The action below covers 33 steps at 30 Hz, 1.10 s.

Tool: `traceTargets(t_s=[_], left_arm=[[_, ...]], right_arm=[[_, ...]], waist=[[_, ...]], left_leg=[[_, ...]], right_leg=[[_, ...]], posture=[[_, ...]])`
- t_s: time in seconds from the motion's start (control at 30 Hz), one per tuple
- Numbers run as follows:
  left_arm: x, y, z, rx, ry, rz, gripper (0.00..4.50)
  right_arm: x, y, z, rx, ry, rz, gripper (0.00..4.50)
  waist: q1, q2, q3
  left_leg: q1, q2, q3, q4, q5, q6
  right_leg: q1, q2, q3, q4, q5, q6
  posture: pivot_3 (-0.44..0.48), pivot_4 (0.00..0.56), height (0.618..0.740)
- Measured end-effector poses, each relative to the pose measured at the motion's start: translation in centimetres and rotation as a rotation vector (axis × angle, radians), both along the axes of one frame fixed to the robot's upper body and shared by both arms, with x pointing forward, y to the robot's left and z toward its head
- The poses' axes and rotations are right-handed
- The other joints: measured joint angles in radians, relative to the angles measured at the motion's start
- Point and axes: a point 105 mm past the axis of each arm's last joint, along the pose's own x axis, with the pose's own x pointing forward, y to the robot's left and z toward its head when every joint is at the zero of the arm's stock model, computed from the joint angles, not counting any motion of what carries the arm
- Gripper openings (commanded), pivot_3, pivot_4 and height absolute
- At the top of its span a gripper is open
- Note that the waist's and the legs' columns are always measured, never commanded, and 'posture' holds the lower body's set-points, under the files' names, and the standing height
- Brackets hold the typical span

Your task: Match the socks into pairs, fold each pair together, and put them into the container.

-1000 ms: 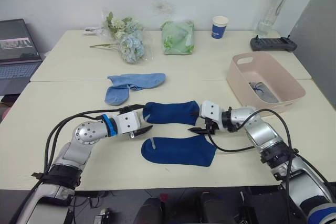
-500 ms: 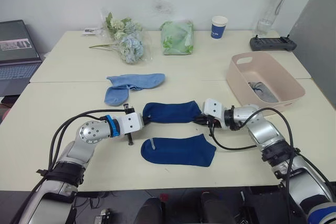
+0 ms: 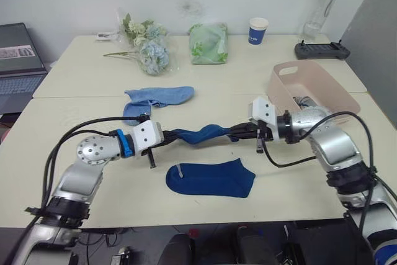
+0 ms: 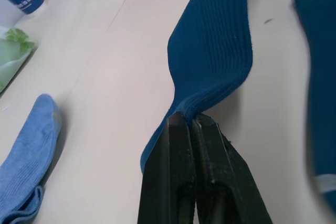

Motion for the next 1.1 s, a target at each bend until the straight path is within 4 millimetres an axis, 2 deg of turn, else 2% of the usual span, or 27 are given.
traceTargets(t_s=[0.07,0.17,0.2,0.37,0.47,0.53,0.67,0.73,0.87,1.1], left_arm=[[-3.0,-0.6,0.6,-0.064,0.172,-0.057,0.01],[-5.9,-1.0,1.5,-0.107,0.344,-0.11,0.01],[-7.0,-1.2,1.5,-0.123,0.411,-0.126,0.01],[-10.4,-0.7,-1.0,-0.122,0.663,-0.116,0.01],[-11.2,-1.2,-2.0,-0.129,0.707,-0.121,0.01],[-11.0,-1.7,-2.6,-0.131,0.697,-0.106,0.01],[-9.7,-1.8,-3.7,-0.124,0.661,-0.046,0.01],[-9.3,-1.4,-3.8,-0.109,0.647,-0.027,0.01],[-7.7,0.0,-4.0,-0.076,0.625,0.022,0.01],[-4.9,0.3,-3.9,-0.038,0.568,0.074,0.01]], right_arm=[[-2.0,-0.8,0.7,-0.049,0.062,0.059,0.0],[-4.1,-1.5,2.0,-0.063,0.135,0.099,0.0],[-5.4,-1.4,2.2,-0.064,0.184,0.132,0.0],[-10.6,-2.5,0.3,-0.115,0.443,0.207,0.0],[-12.3,-2.9,-1.5,-0.132,0.539,0.207,0.0],[-12.4,-3.0,-2.3,-0.136,0.551,0.186,0.0],[-11.1,-2.6,-3.0,-0.113,0.514,0.144,0.0],[-10.2,-2.5,-3.1,-0.11,0.493,0.122,0.0],[-7.2,-1.5,-3.3,-0.081,0.417,0.087,0.0],[-4.9,-0.8,-4.6,-0.102,0.381,0.061,0.0]], waist=[[-0.002,-0.001,0.003],[-0.001,-0.001,0.004],[-0.001,-0.001,0.004],[0.002,-0.001,0.004],[0.004,-0.001,0.004],[0.004,-0.002,0.004],[0.003,-0.002,0.004],[0.002,-0.002,0.004],[0.0,-0.003,0.004],[0.004,-0.003,0.005]], left_leg=[[-0.001,0.001,-0.001,0.0,0.0,0.0],[-0.001,0.001,-0.002,0.0,0.0,0.001],[0.0,0.001,-0.002,0.0,0.0,0.001],[0.001,0.001,-0.002,0.0,-0.001,0.001],[0.001,0.0,-0.001,0.0,-0.001,0.001],[0.002,0.0,0.0,0.0,-0.001,0.001],[0.002,0.001,0.0,0.0,0.0,0.001],[0.002,0.001,0.0,-0.001,0.0,0.001],[0.002,0.001,0.001,-0.001,0.0,0.001],[0.001,0.0,0.001,0.0,0.0,0.001]], right_leg=[[0.0,0.0,0.001,-0.001,0.0,0.0],[0.001,0.0,0.0,-0.001,0.0,0.001],[0.001,0.0,0.0,-0.001,-0.001,0.001],[0.002,0.0,0.0,-0.001,-0.001,0.001],[0.003,0.0,0.0,-0.001,-0.001,0.001],[0.003,0.0,-0.001,-0.001,-0.001,0.001],[0.003,0.001,-0.001,-0.001,-0.001,0.001],[0.002,0.001,-0.001,-0.001,-0.001,0.001],[0.002,0.001,-0.002,-0.001,-0.001,0.0],[0.002,0.0,-0.001,-0.002,-0.001,0.0]], posture=[[0.0,0.15,0.74],[0.0,0.15,0.74],[0.0,0.15,0.74],[0.0,0.15,0.74],[0.0,0.15,0.74],[0.0,0.15,0.74],[0.0,0.15,0.74],[0.0,0.15,0.74],[0.0,0.15,0.74],[0.0,0.15,0.74]])
